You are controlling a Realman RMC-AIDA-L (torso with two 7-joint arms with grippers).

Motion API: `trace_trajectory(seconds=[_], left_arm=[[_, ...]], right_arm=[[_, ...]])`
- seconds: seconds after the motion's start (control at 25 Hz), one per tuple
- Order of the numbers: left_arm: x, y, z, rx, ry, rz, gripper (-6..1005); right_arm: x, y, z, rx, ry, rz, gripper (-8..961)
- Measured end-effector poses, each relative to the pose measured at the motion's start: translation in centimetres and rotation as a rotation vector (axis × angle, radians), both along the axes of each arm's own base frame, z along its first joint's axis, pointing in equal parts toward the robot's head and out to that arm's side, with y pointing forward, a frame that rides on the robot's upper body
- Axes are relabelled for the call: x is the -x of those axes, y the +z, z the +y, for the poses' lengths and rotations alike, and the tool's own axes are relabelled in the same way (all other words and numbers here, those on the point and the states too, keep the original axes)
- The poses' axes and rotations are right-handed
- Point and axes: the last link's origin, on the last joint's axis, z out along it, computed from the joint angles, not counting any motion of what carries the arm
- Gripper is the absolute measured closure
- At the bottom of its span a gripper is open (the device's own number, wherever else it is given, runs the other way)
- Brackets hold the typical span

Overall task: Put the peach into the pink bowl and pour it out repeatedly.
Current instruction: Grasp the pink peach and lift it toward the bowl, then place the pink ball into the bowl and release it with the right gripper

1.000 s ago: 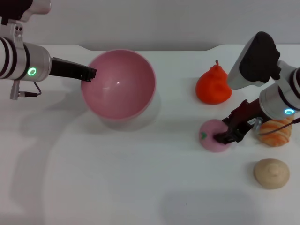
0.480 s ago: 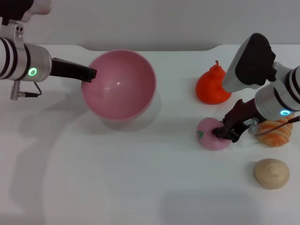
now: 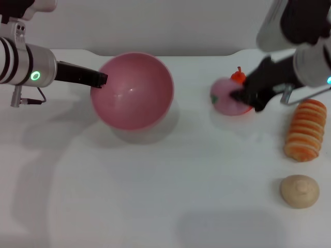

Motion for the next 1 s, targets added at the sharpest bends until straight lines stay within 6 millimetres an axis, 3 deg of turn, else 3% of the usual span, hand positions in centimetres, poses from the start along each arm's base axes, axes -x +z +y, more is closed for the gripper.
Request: trace_trajectory(seconds=[0.12,0.16,0.32,0.48,1.0], left_arm=[[-0.1,-0.1,-0.1,0.007,0.002,-0.001,952],[-0.1,-0.2,-0.1,0.012,0.001,-0.001,952],[-0.5,-0.5,-0.2,0.024,-0.006,-0.004,952],[-1.0,-0.9,-0.2,0.035,-0.016,-0.014,951],[-2.1,-1.3,-0.1,0.051,-0.043,-0.048,950]], right_arm=[[3.3,2.3,-0.7,-0.082,0.099,0.035,877],[3.3,2.3,-0.7,-0.082,0.099,0.035,889],[6.3,3.5,-1.4,-0.126,0.195,0.106,914],[8.1,3.4,-1.5,-0.123,0.248,0.175,916],[7.5,-1.6,0.2,-0.076,0.235,0.175,815]])
